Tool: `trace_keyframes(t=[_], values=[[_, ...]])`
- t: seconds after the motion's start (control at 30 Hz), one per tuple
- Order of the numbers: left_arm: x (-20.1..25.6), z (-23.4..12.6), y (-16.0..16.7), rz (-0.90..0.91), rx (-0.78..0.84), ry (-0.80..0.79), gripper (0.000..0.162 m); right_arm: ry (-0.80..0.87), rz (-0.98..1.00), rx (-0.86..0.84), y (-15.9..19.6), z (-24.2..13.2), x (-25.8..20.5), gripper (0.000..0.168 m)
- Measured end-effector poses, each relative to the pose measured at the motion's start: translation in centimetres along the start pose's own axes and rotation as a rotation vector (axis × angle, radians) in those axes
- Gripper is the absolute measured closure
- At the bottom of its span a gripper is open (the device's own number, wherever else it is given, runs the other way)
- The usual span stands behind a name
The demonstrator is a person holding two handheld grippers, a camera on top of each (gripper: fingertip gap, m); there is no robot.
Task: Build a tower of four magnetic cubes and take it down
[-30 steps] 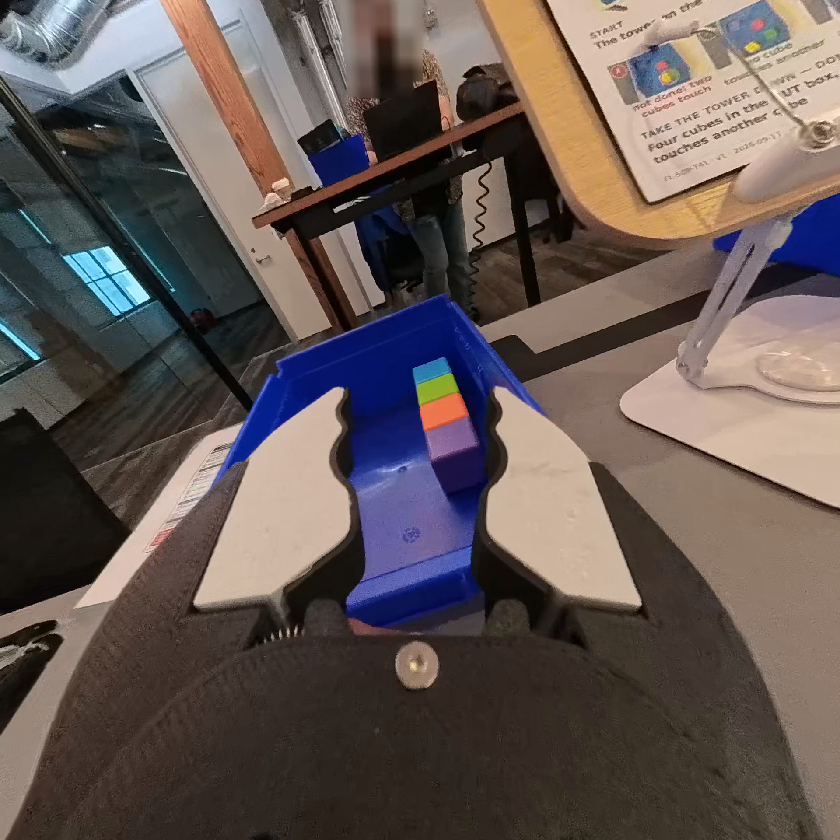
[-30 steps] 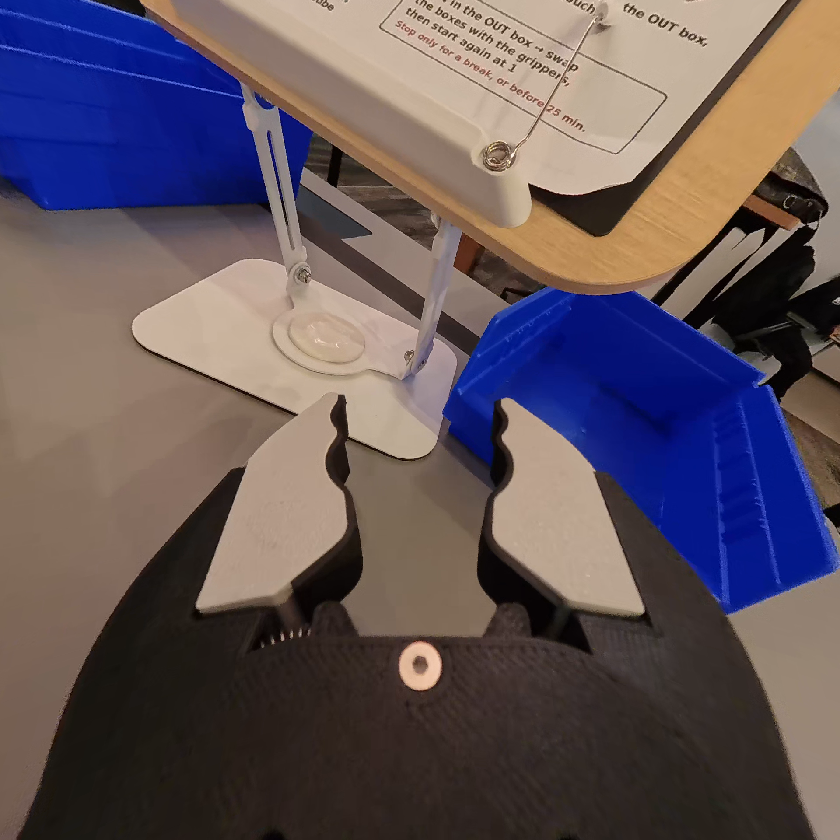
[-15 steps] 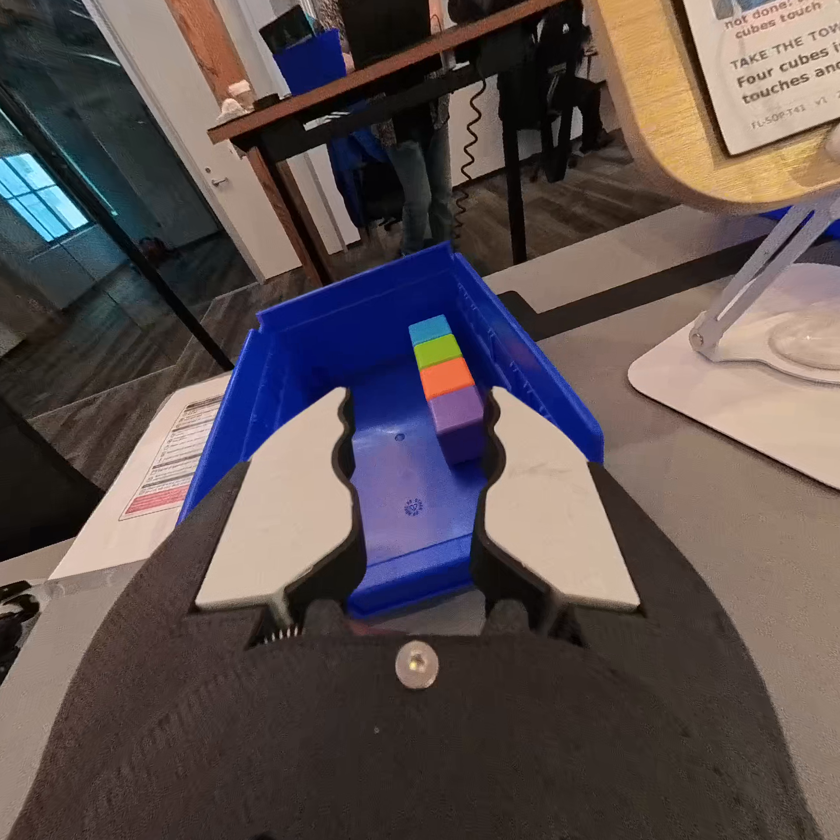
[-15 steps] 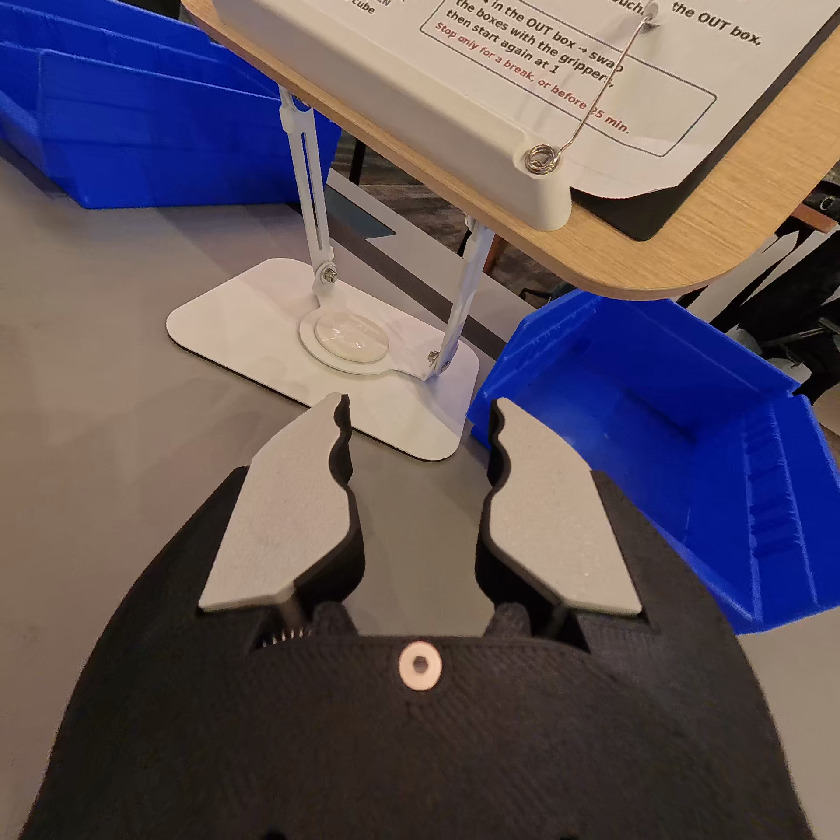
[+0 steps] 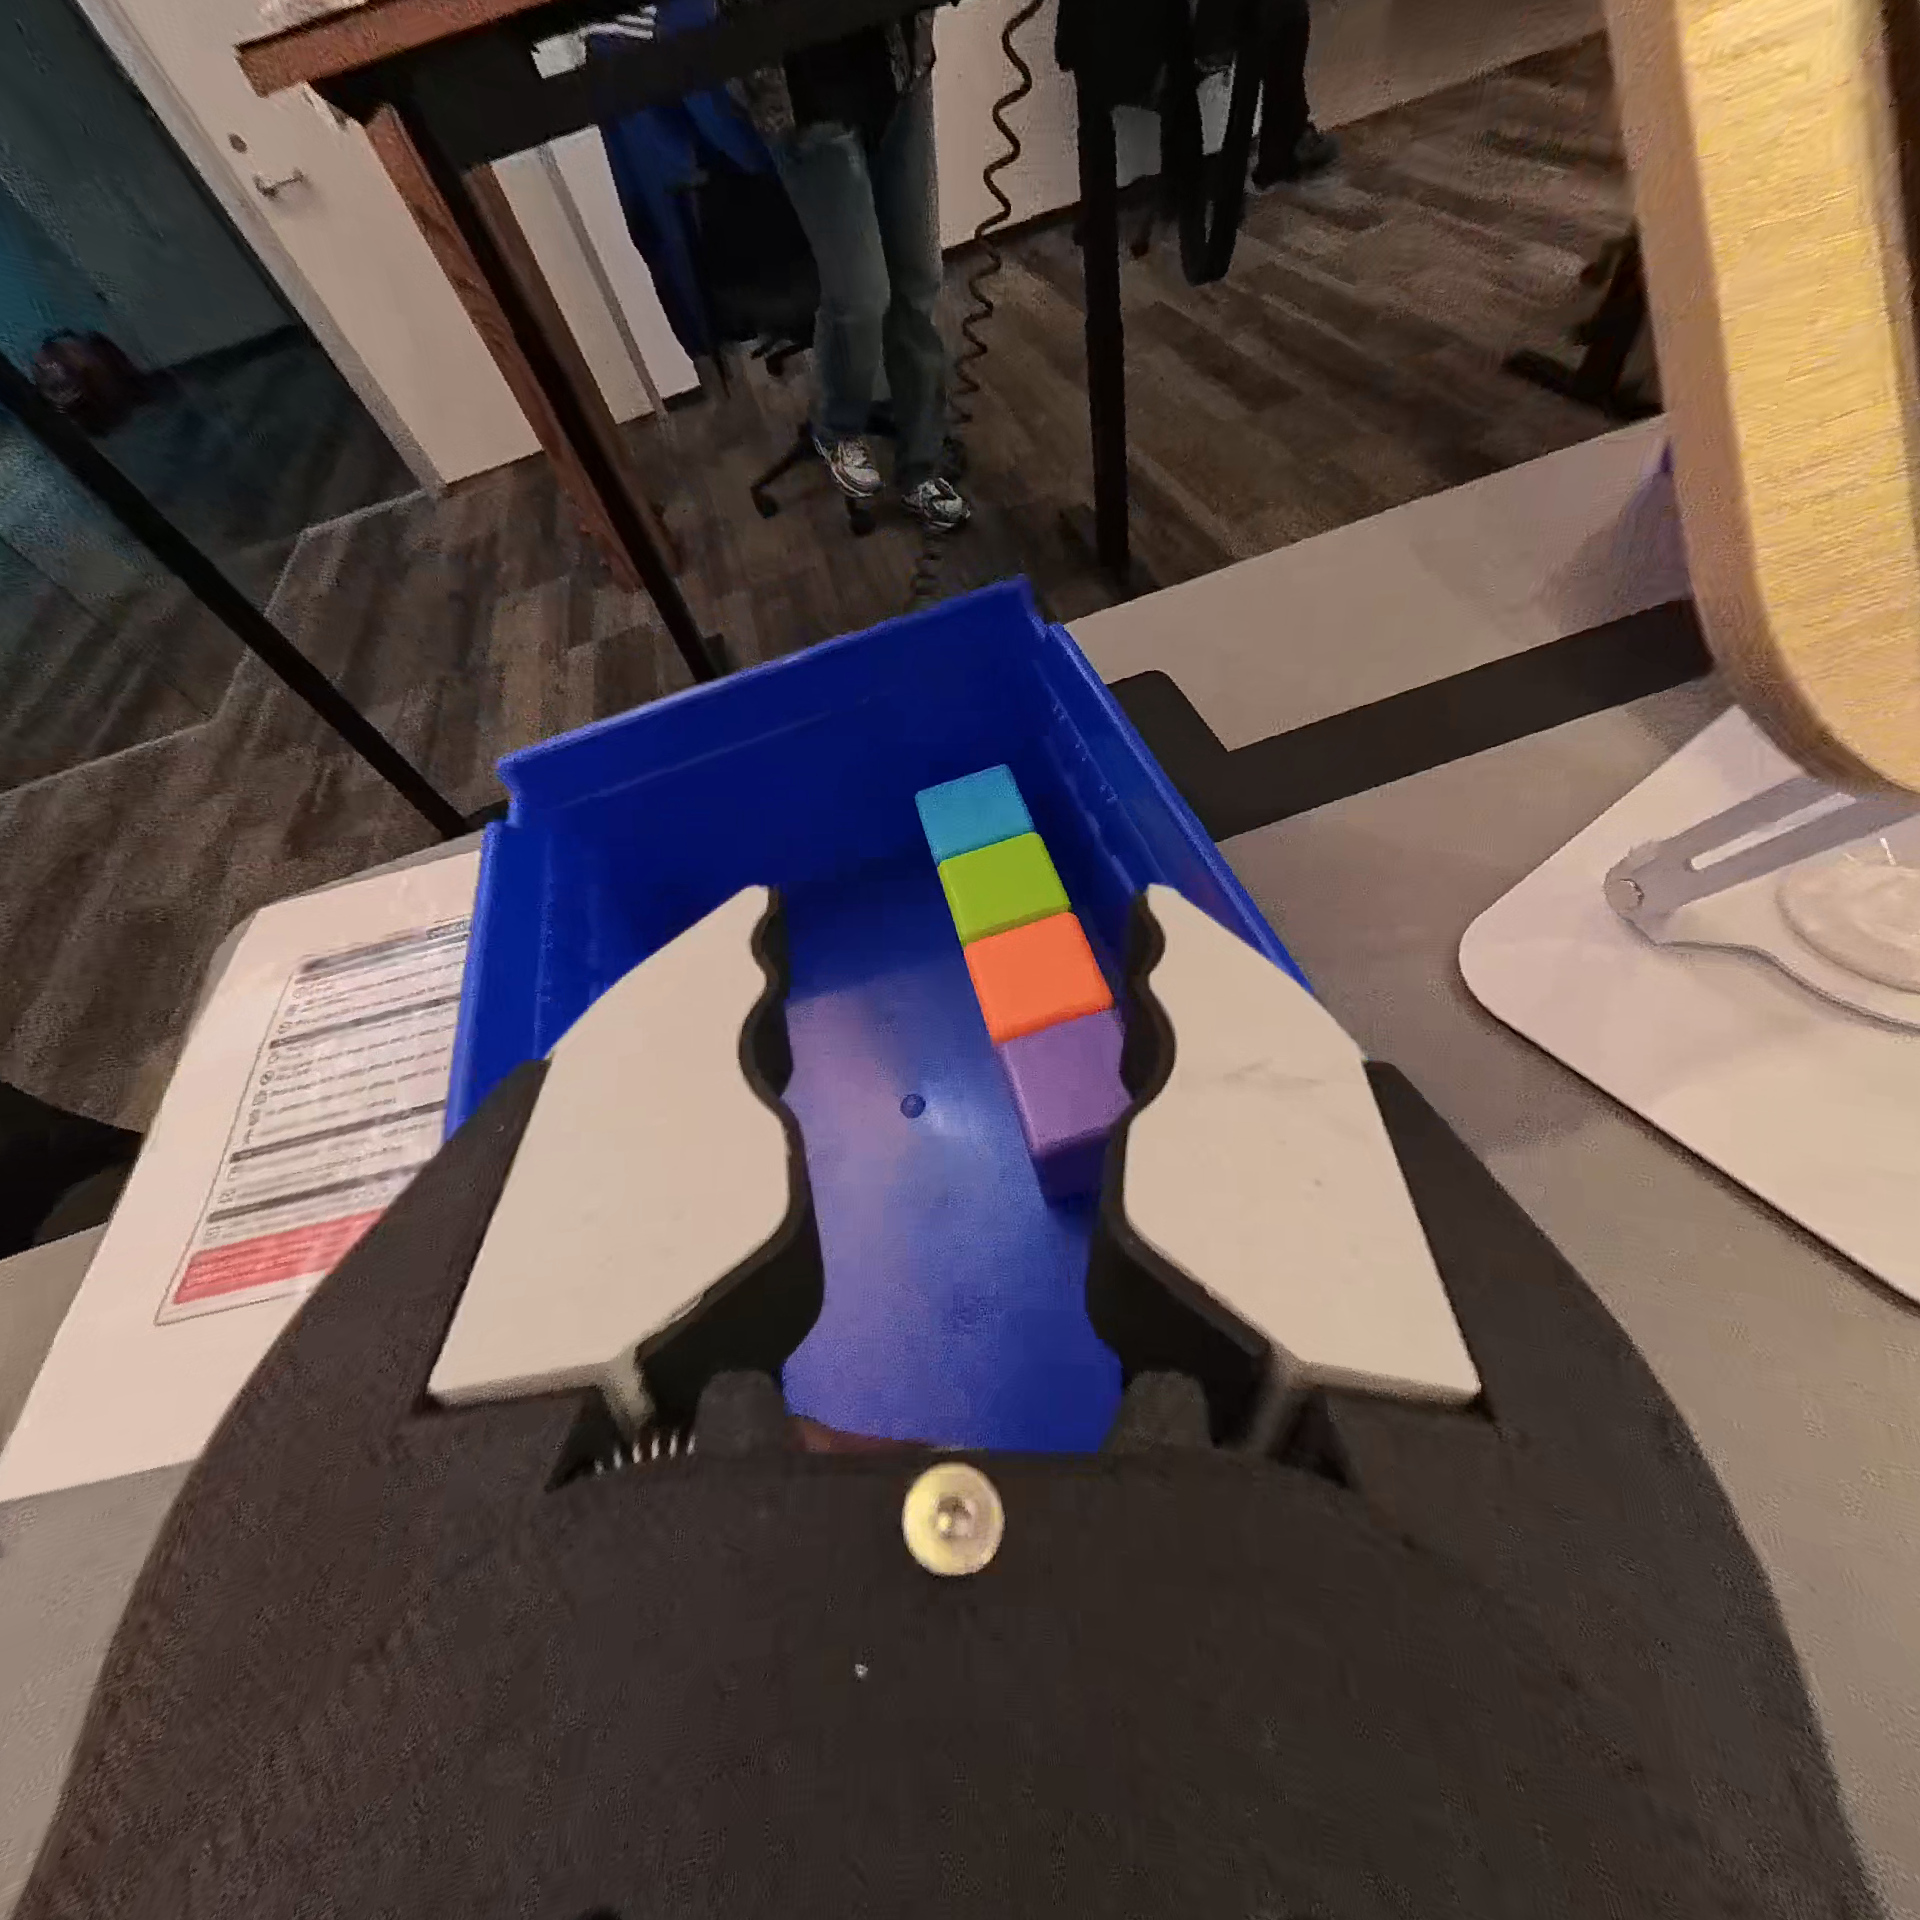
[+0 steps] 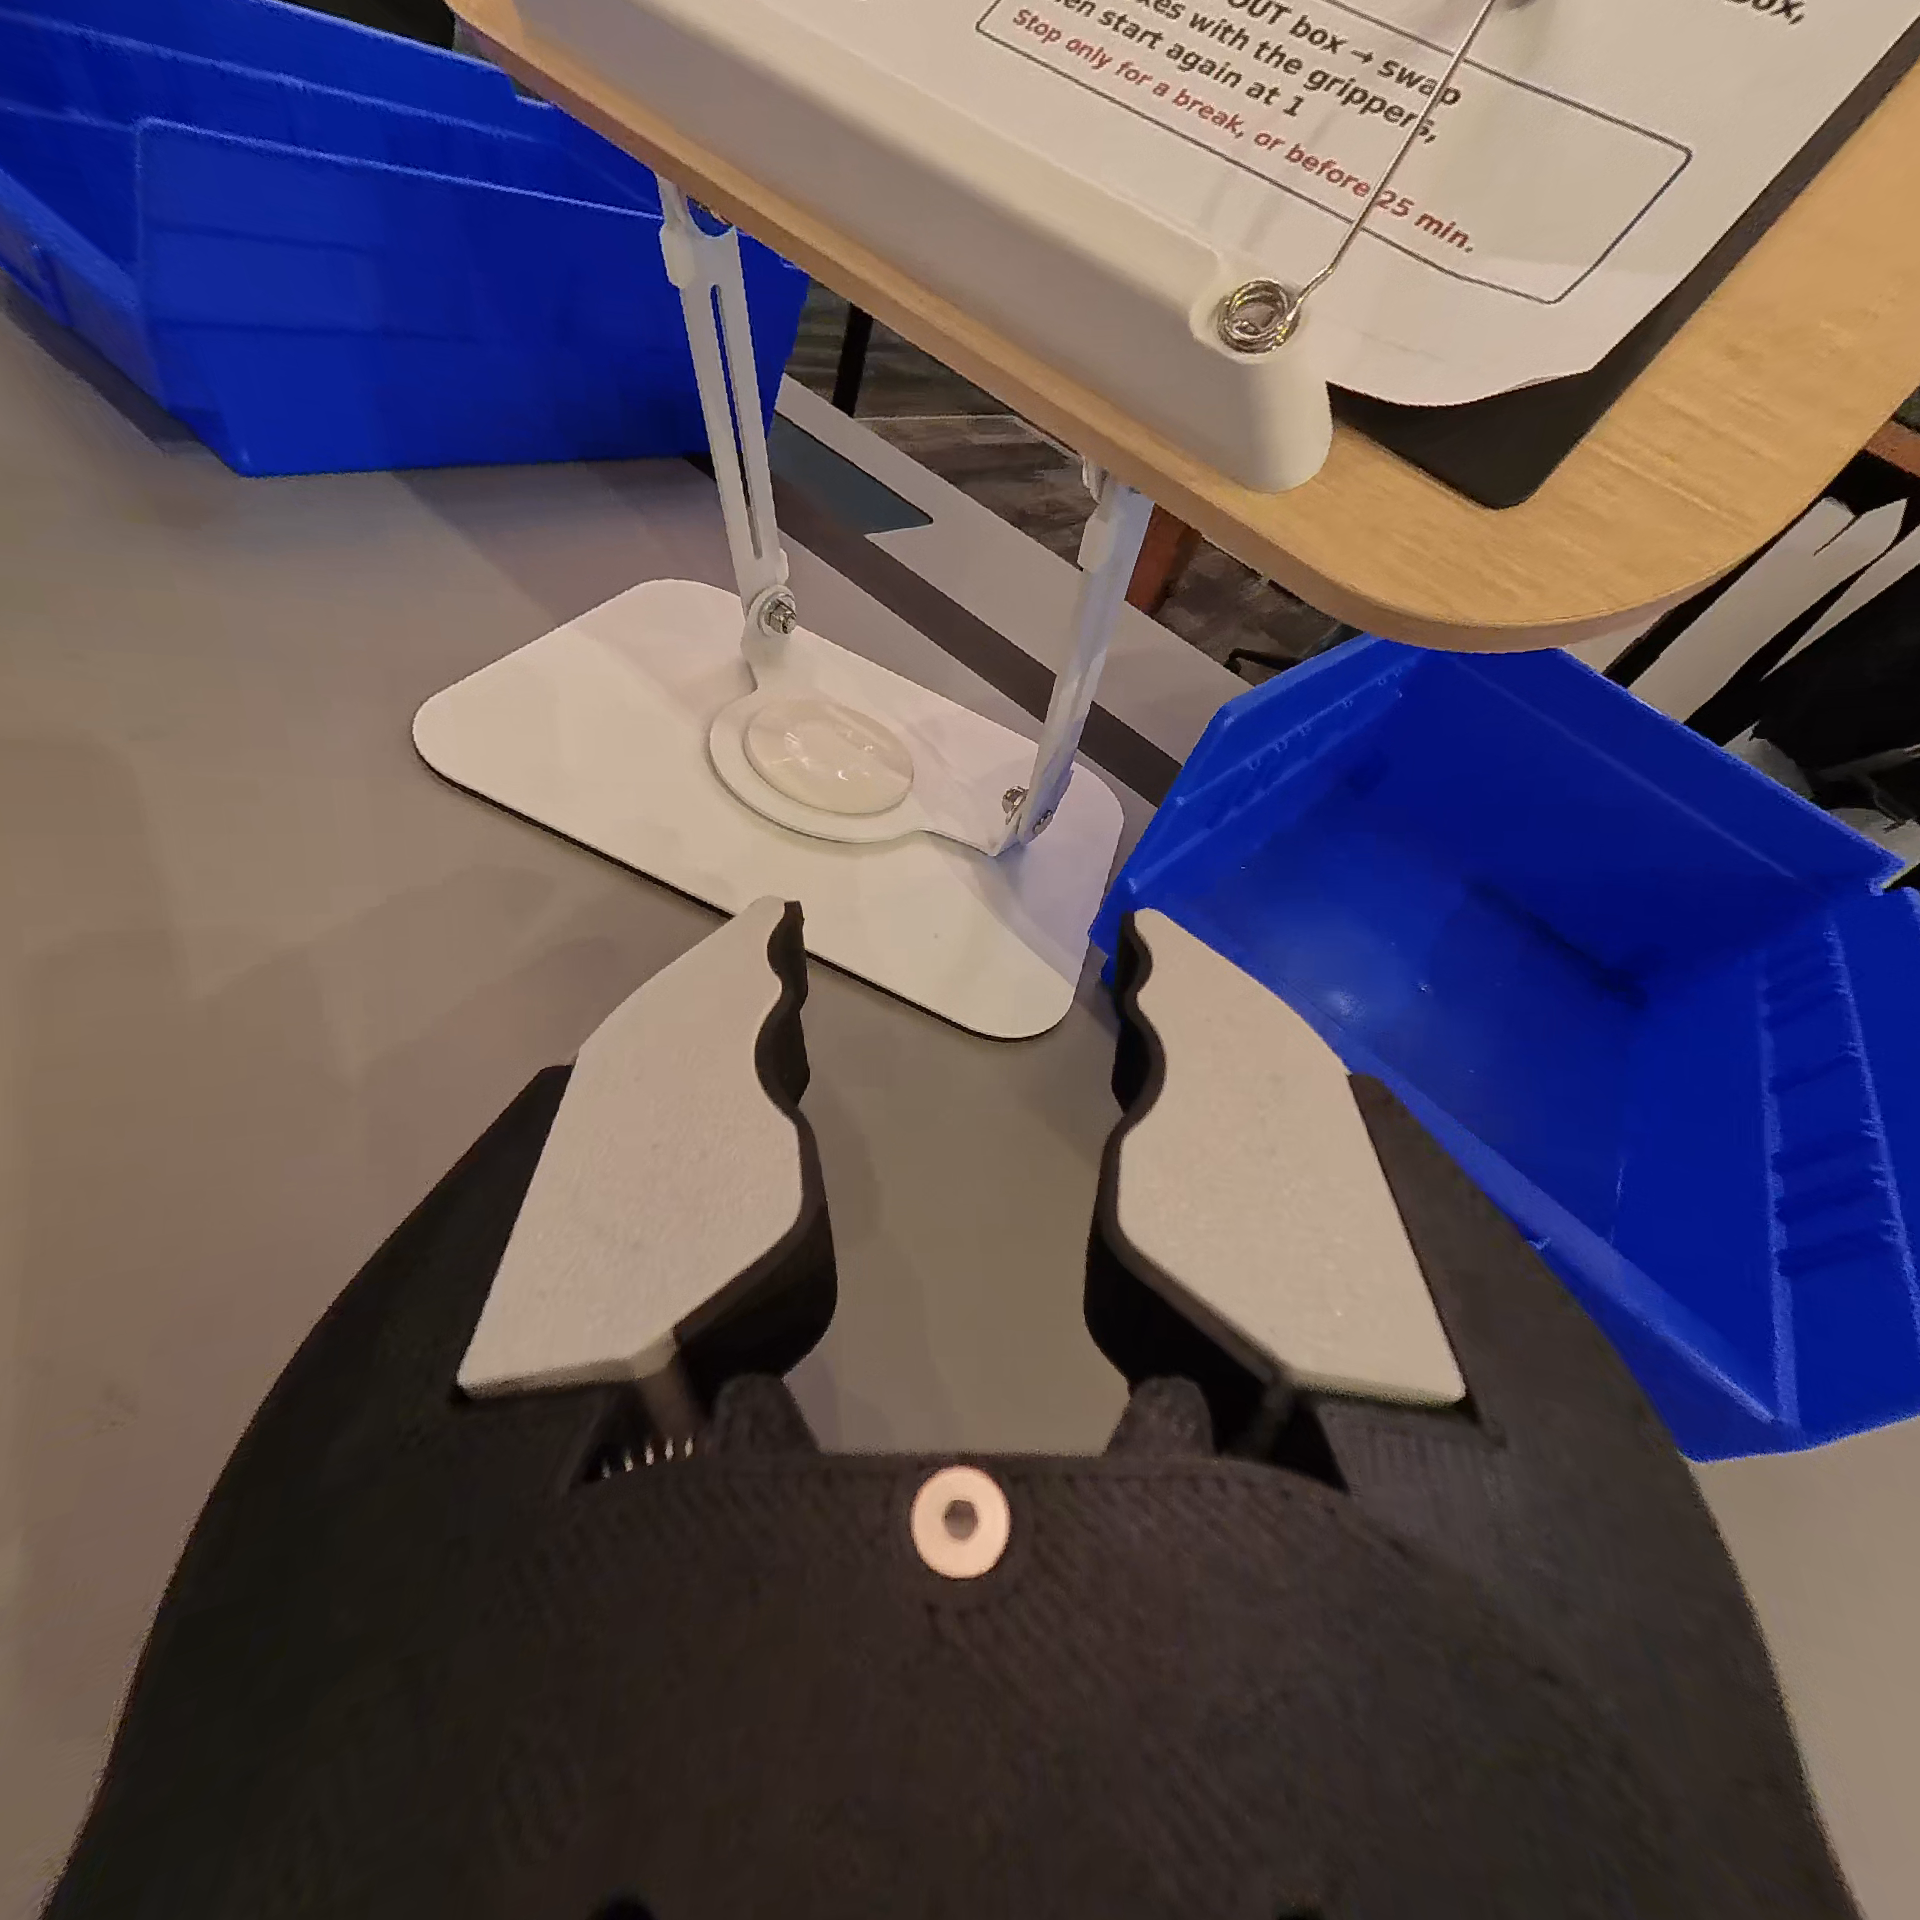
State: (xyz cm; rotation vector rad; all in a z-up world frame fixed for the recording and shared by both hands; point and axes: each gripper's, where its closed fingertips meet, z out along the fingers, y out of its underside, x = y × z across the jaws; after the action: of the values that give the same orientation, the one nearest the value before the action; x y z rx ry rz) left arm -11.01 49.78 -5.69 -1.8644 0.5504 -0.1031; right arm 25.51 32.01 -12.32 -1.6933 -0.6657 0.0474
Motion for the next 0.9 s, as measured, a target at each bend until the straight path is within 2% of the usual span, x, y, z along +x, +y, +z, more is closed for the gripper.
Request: trace_keyframes(t=[0.17, 0.3, 0.43, 0.53, 0.67, 0.9], values=[[0.7, 2.0, 1.5, 0.0, -0.096, 0.024, 0.097, -0.024, 0.0, 0.001, -0.1, 0.1, -0.5, 0.112], [0.3, 2.9, 2.0, 0.069, -0.129, -0.027, 0.094, -0.032, 0.012, 0.005, -0.2, 0.0, -0.6, 0.112], [-0.1, 3.4, 2.3, 0.073, -0.162, -0.028, 0.096, -0.032, 0.021, 0.003, -0.2, 0.0, -0.5, 0.112], [0.3, 3.7, 2.2, 0.027, -0.164, 0.015, 0.1, -0.038, 0.024, 0.003, -0.2, 0.1, -0.6, 0.112], [1.1, 4.3, 3.4, 0.038, -0.281, 0.074, 0.097, -0.045, 0.028, -0.003, -0.1, 0.1, -0.7, 0.112], [1.2, 4.4, 4.9, -0.004, -0.379, 0.126, 0.096, -0.057, 0.031, -0.006, -0.1, 0.2, -0.9, 0.114]])
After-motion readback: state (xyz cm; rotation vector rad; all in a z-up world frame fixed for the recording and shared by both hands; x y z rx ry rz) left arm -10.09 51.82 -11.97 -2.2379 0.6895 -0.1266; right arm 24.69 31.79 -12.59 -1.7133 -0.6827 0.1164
